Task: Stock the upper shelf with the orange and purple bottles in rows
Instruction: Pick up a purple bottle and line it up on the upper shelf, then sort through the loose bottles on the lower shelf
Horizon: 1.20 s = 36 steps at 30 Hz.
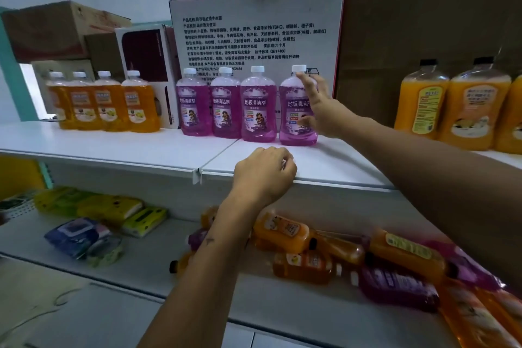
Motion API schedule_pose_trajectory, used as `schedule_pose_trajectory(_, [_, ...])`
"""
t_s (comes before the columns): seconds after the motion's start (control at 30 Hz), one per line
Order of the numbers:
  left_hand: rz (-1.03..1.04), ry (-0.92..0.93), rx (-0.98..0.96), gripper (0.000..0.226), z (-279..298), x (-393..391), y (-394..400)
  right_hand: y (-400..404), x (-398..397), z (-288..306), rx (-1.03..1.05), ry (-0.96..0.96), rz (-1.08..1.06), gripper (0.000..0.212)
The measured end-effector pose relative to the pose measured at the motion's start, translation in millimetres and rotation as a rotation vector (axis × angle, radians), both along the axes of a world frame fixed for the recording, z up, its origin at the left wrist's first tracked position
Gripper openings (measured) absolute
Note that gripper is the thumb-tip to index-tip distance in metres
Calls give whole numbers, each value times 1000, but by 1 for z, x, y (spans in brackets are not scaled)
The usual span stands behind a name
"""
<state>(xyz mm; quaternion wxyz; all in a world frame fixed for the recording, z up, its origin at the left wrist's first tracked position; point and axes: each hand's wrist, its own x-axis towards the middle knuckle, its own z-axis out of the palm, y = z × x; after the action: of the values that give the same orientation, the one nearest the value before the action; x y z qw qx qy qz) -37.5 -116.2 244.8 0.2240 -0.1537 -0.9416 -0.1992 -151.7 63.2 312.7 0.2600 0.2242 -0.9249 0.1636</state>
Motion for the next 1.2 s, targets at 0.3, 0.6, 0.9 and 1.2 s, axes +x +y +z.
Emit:
schedule_pose_trajectory(0.3, [-11, 141, 152, 27, -10, 10, 3, -4, 61, -8, -328, -64, -59, 73])
schedule_pose_trajectory(0.6, [-337, 355, 1188, 32, -113, 91, 73, 53, 256, -120, -927, 157, 77, 43])
schedule_pose_trajectory(0.9, [-274, -243, 1181, 26, -196, 108, 132, 131, 309, -257, -1157, -116, -443, 29])
schedule_pose_trajectory(1.2, [-437, -471, 1175, 30, -195, 102, 226, 210, 311, -275, -1169, -141, -555, 30])
